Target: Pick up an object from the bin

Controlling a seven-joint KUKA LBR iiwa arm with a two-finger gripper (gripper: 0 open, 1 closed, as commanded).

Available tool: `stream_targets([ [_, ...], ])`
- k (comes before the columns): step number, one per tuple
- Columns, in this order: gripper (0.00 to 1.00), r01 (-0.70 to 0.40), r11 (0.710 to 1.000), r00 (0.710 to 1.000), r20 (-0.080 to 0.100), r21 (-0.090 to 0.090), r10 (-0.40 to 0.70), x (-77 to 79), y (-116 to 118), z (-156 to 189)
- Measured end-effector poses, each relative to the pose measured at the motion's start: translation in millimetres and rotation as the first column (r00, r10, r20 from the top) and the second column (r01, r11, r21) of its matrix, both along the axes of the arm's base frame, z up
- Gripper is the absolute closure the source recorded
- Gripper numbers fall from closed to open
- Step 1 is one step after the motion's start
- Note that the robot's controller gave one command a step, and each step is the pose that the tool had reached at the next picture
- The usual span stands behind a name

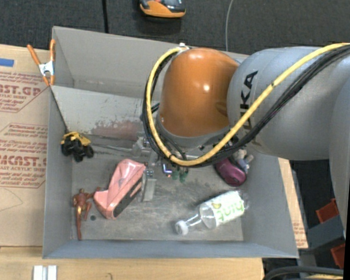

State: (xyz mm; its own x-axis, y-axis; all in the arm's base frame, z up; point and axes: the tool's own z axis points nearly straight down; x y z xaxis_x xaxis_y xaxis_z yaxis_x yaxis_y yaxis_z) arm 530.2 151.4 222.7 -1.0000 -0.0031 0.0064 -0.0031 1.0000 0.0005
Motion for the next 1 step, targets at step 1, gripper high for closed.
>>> stream_targets([
  [1,0.0,0.002,1.0,1.0,0.008,0.001,-0.002,1.8,-1.0,4.5],
])
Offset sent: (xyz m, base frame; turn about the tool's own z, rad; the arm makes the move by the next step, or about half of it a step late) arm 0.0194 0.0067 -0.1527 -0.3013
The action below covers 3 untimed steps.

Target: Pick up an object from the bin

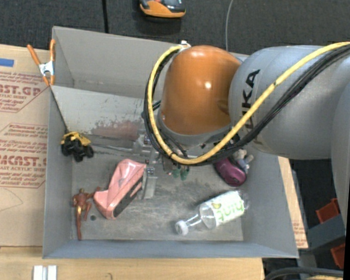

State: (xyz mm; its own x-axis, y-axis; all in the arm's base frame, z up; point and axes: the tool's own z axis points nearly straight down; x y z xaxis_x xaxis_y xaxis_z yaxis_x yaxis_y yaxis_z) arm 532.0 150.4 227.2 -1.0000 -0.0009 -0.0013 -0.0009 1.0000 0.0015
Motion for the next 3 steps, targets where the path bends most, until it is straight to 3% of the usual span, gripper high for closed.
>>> stream_targets([
  [1,0.0,-0.098,0.995,0.995,0.005,-0.001,0.098,6.6,3,-48],
  [2,0.0,-0.4,0.916,0.916,-0.001,-0.001,0.4,14.7,10,-70],
  [3,0.0,-0.444,0.896,0.896,0.002,-0.002,0.444,29.1,9,-81],
])
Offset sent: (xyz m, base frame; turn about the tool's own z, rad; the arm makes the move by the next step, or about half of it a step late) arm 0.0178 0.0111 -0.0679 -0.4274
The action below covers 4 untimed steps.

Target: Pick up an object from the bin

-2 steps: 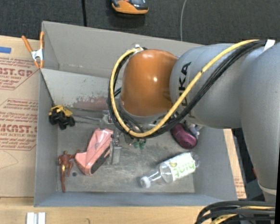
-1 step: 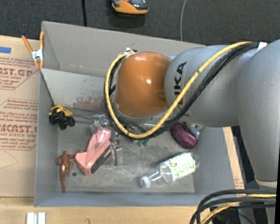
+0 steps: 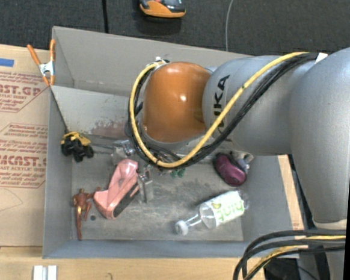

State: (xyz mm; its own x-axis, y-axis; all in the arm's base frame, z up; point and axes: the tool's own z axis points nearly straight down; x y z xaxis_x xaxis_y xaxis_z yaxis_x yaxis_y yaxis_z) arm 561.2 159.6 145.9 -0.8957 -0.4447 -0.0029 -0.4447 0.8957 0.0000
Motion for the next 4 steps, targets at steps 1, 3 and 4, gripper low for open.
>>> stream_targets([
  [1,0.0,-0.288,0.958,0.958,0.001,-0.001,0.288,2.5,6,-44],
  [3,1.0,-0.364,0.931,0.931,-0.016,-0.004,0.364,8.4,8,-71],
  [4,1.0,-0.364,0.931,0.931,-0.015,-0.003,0.364,7.5,8,-69],
])
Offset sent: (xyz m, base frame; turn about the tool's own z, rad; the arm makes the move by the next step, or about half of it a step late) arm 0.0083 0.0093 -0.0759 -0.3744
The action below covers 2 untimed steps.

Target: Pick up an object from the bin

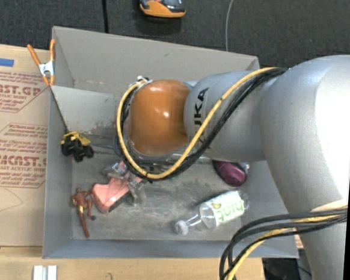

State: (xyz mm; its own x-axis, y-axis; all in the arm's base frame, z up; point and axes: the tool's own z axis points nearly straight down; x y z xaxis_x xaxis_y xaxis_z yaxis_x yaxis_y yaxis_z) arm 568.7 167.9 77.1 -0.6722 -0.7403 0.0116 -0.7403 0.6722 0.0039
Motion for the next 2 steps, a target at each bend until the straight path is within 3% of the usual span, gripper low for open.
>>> stream_targets([
  [2,1.0,0.0,1.0,1.0,0.005,0.005,0.0,-1.6,1,25],
])
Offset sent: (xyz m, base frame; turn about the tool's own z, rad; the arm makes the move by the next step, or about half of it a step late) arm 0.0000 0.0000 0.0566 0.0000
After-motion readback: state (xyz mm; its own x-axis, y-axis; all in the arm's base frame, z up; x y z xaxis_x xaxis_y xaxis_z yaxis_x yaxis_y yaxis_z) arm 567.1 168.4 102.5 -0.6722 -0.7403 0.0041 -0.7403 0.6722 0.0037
